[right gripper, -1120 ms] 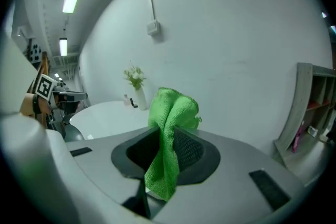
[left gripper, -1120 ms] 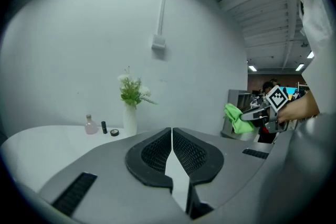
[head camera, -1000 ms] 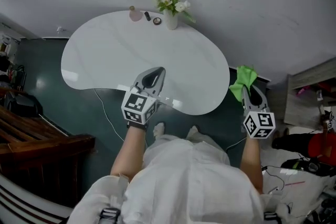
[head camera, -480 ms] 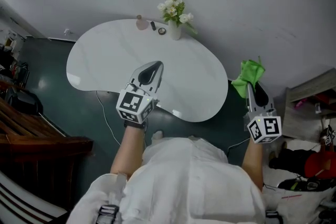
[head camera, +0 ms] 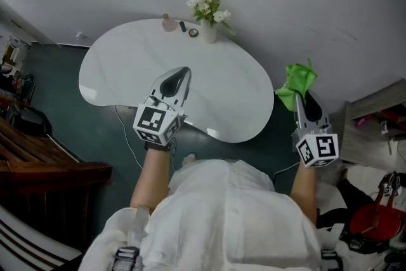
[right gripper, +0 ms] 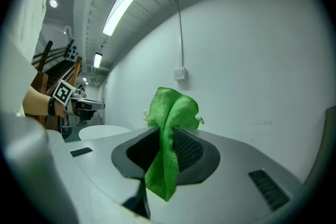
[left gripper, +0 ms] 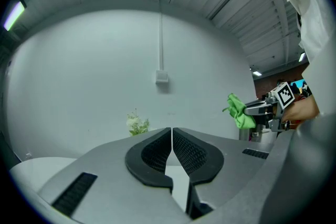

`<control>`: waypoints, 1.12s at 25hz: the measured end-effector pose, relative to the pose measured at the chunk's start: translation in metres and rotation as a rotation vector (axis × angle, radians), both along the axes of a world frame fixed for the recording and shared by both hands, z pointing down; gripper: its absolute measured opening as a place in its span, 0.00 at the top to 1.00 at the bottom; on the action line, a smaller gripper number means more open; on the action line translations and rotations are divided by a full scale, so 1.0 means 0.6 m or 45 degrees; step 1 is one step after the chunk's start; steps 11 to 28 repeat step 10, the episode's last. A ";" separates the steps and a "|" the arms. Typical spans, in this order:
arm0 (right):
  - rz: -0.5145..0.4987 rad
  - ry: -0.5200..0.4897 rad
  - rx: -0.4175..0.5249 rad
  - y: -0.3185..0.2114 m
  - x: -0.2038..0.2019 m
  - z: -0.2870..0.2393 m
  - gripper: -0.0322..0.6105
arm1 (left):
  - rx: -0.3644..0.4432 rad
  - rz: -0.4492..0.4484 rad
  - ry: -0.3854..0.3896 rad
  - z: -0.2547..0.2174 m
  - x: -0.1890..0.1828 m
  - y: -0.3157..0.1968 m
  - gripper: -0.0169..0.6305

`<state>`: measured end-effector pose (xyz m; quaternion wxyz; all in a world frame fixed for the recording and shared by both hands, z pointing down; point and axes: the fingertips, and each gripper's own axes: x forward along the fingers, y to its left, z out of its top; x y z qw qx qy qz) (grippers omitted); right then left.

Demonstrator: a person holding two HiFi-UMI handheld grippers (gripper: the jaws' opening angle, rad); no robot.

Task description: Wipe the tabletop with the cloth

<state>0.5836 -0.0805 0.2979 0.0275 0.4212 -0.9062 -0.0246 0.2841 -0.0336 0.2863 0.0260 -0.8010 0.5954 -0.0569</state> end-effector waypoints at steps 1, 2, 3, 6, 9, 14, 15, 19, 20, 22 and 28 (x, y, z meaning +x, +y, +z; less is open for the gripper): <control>-0.004 0.001 0.000 0.000 0.000 0.001 0.83 | -0.001 -0.003 -0.002 0.000 0.000 0.002 0.94; -0.007 0.005 0.000 0.001 0.001 0.002 0.83 | -0.003 -0.006 -0.005 0.001 0.000 0.005 0.94; -0.009 0.010 -0.001 0.002 0.003 0.003 0.83 | -0.006 -0.010 -0.008 0.001 -0.001 0.008 0.94; -0.008 0.017 -0.007 0.004 0.004 0.003 0.83 | -0.012 -0.027 -0.010 0.000 -0.006 0.017 0.94; -0.016 0.015 -0.006 0.002 0.003 0.003 0.83 | -0.012 -0.039 -0.007 -0.001 -0.009 0.021 0.94; -0.020 0.015 -0.005 0.001 0.003 0.003 0.83 | -0.012 -0.042 -0.007 -0.001 -0.010 0.021 0.94; -0.020 0.015 -0.005 0.001 0.003 0.003 0.83 | -0.012 -0.042 -0.007 -0.001 -0.010 0.021 0.94; -0.020 0.015 -0.005 0.001 0.003 0.003 0.83 | -0.012 -0.042 -0.007 -0.001 -0.010 0.021 0.94; -0.020 0.015 -0.005 0.001 0.003 0.003 0.83 | -0.012 -0.042 -0.007 -0.001 -0.010 0.021 0.94; -0.020 0.015 -0.005 0.001 0.003 0.003 0.83 | -0.012 -0.042 -0.007 -0.001 -0.010 0.021 0.94; -0.020 0.015 -0.005 0.001 0.003 0.003 0.83 | -0.012 -0.042 -0.007 -0.001 -0.010 0.021 0.94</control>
